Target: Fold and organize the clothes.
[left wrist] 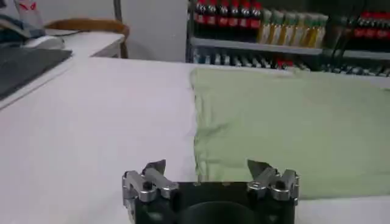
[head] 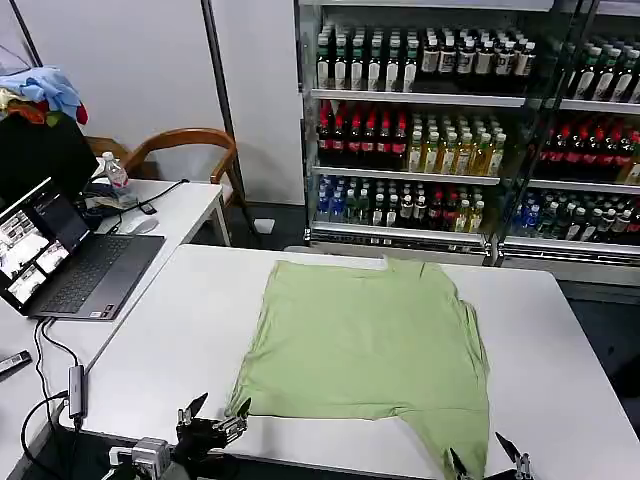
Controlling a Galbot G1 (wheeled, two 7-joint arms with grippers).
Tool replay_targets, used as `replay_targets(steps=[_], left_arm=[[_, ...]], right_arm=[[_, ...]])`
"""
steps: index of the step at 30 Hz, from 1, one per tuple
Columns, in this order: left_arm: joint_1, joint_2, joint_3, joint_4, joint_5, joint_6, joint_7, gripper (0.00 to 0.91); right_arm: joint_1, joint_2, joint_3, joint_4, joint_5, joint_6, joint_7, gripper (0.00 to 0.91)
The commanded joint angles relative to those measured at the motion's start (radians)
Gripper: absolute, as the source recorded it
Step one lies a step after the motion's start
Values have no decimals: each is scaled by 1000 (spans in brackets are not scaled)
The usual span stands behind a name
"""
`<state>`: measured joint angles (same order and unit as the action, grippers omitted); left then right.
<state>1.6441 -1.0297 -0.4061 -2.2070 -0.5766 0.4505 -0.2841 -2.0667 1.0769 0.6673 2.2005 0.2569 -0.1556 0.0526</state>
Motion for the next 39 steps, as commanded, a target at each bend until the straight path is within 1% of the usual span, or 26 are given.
replay_targets(steps=[1, 5, 9, 16, 17, 18, 19, 20, 21, 23, 38, 39], left_arm=[[-24, 9, 29, 10, -30, 56, -59, 907], [-32, 6, 37, 17, -17, 56, -59, 907], [-41, 6, 35, 23, -20, 53, -62, 907], [-55, 0, 55, 54, 11, 46, -61, 907], [-57, -1, 58, 62, 14, 47, -61, 635], [-58, -1, 59, 65, 17, 47, -62, 111], [-58, -2, 61, 70, 26, 47, -65, 40], [-57, -2, 62, 71, 32, 47, -64, 40], [-55, -2, 63, 71, 37, 45, -64, 40], [-48, 0, 70, 68, 50, 22, -71, 40], [-38, -5, 113, 67, 115, 11, -66, 40], [-34, -4, 116, 59, 132, 8, -60, 50]], right_arm=[[-41, 10, 9, -14, 11, 1, -20, 907], [-37, 16, 1, -19, 24, 5, -17, 907], [-29, 19, 0, -20, 93, 11, -21, 907], [-21, 23, -15, -34, 107, 20, -31, 907], [-22, 24, -16, -33, 108, 20, -32, 907], [-22, 24, -16, -33, 107, 20, -33, 907], [-21, 24, -16, -34, 107, 19, -33, 836], [-20, 24, -17, -34, 109, 17, -31, 272], [-20, 24, -17, -34, 109, 16, -31, 0], [-20, 23, -20, -36, 113, 18, -22, 0], [-20, 21, -20, -30, 119, 24, -22, 0], [-20, 21, -20, -29, 119, 25, -22, 0]])
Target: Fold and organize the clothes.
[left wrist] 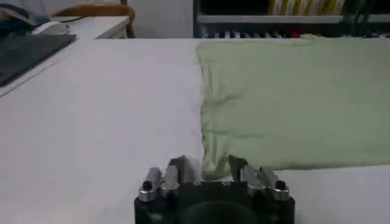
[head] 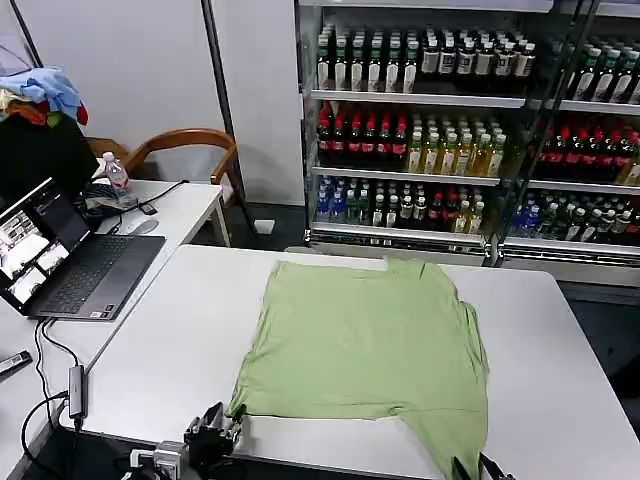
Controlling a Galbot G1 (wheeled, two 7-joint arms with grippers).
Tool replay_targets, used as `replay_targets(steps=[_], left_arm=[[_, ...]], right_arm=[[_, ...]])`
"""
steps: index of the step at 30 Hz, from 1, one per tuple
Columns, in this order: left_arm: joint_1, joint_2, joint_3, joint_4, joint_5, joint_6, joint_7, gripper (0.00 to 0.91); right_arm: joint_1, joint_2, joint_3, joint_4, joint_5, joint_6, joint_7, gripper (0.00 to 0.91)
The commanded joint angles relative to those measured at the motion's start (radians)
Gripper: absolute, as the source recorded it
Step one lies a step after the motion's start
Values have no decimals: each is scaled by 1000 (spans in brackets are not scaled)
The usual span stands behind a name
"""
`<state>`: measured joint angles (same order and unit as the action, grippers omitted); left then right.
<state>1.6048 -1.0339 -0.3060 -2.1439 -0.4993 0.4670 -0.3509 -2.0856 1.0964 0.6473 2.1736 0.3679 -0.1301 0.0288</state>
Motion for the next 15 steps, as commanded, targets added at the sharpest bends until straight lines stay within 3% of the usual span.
replay_targets(steps=[1, 8, 15], left_arm=[[6, 1, 18, -7, 60, -12, 8, 50], [-23, 10, 9, -16, 64, -23, 41, 50], [-126, 20, -31, -23, -44, -41, 99, 50]], right_arm=[[0, 1, 0, -2, 8, 1, 2, 0], [27, 2, 1, 27, 19, 6, 6, 0], [161, -12, 13, 75, 103, -32, 21, 0]])
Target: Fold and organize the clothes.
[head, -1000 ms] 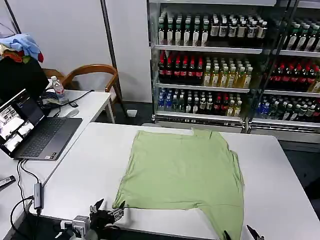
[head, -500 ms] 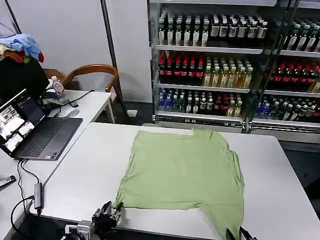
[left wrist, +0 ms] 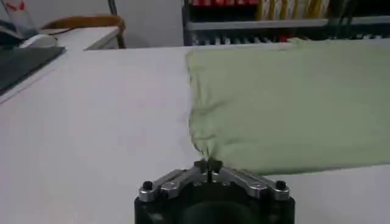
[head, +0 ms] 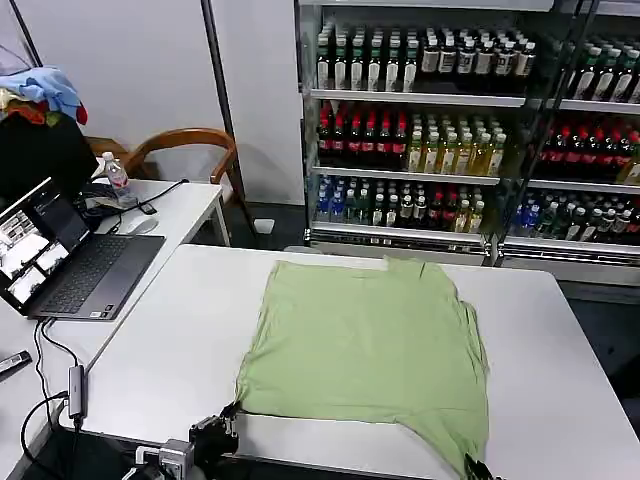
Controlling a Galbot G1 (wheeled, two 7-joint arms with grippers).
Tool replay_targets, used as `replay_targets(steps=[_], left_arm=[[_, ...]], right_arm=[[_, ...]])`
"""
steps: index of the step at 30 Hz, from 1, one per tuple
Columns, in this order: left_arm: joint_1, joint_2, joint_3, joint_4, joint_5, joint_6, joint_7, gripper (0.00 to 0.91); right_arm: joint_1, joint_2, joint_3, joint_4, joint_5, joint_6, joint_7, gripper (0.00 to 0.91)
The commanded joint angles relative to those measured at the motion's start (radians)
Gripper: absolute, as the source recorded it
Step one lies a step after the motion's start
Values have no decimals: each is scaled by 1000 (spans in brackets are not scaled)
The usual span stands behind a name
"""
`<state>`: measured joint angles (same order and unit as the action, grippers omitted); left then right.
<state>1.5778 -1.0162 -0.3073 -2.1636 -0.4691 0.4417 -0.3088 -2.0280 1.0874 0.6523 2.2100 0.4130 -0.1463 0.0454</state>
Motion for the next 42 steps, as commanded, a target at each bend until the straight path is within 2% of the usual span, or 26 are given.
replay_targets(steps=[1, 7, 17, 23, 33, 42], left_arm=[[-123, 0, -32, 2, -88, -16, 63, 40], [-226, -1, -23, 47, -148, -18, 80, 40], [-383, -21, 36, 225, -215, -14, 89, 40], [-434, -42, 72, 291, -221, -15, 103, 40], [-502, -66, 105, 386, -226, -43, 110, 40], [-518, -58, 103, 423, -224, -58, 133, 40]], right_arm=[[127, -5, 6, 37, 67, -21, 5, 0], [317, -4, -19, 7, 92, -50, 22, 0], [620, -42, -83, -212, 82, -78, 32, 0], [725, -62, -114, -305, 72, -81, 33, 0], [765, -64, -154, -369, 43, -83, 33, 0], [803, -48, -197, -408, 37, -81, 24, 0]])
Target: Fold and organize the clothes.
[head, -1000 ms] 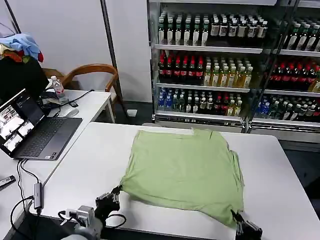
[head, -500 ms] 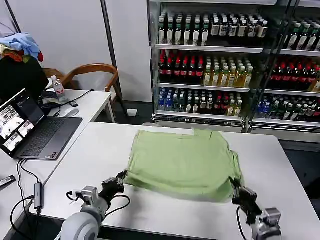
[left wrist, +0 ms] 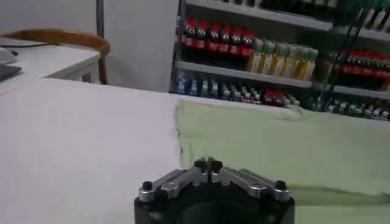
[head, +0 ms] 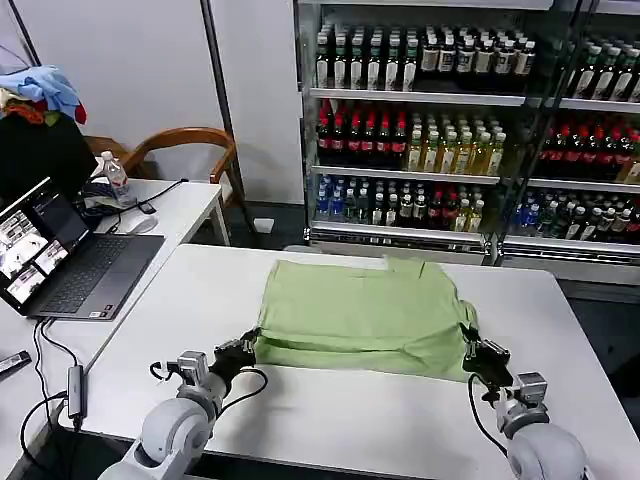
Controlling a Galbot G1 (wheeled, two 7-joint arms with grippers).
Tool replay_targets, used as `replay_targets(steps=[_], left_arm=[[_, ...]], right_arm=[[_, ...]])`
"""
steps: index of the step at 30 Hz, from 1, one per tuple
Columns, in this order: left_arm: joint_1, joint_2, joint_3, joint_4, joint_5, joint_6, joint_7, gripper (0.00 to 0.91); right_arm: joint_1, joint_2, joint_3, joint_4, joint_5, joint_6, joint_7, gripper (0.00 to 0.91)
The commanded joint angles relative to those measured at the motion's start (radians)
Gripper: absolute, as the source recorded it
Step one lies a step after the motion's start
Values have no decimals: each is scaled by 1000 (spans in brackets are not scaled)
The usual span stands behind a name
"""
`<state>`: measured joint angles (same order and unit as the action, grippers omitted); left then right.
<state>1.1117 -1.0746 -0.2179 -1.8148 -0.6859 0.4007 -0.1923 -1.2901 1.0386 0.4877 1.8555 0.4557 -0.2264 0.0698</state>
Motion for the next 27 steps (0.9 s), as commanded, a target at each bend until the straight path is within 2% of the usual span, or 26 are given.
replay_targets(steps=[1, 10, 11, 12, 13, 17, 24, 25, 27], left_arm=[[-56, 3, 14, 80, -6, -19, 19, 40], [-69, 33, 24, 111, 1, -45, 67, 50], [-70, 33, 27, 118, 11, -55, 77, 101], [-69, 34, 29, 123, 18, -62, 90, 393], [-69, 35, 30, 129, 34, -62, 97, 907], [-81, 35, 31, 152, 51, -72, 90, 907], [-71, 47, 8, 134, 47, -87, 86, 907], [-67, 50, 1, 130, 47, -98, 86, 907], [-46, 61, -4, 102, 80, -178, 88, 907]], right_arm=[[71, 5, -41, -57, -7, 0, -3, 0], [88, 5, -73, -80, -21, 6, -18, 0], [89, 4, -74, -84, -21, 6, -18, 0], [89, 4, -74, -90, -23, 7, -19, 504], [90, 5, -76, -93, -27, 7, -20, 907], [107, 14, -95, -125, -43, 10, -32, 907], [147, 13, -92, -194, -70, 12, -7, 907], [149, 13, -88, -197, -70, 12, -5, 907], [145, 13, -71, -191, -63, 16, -1, 907]])
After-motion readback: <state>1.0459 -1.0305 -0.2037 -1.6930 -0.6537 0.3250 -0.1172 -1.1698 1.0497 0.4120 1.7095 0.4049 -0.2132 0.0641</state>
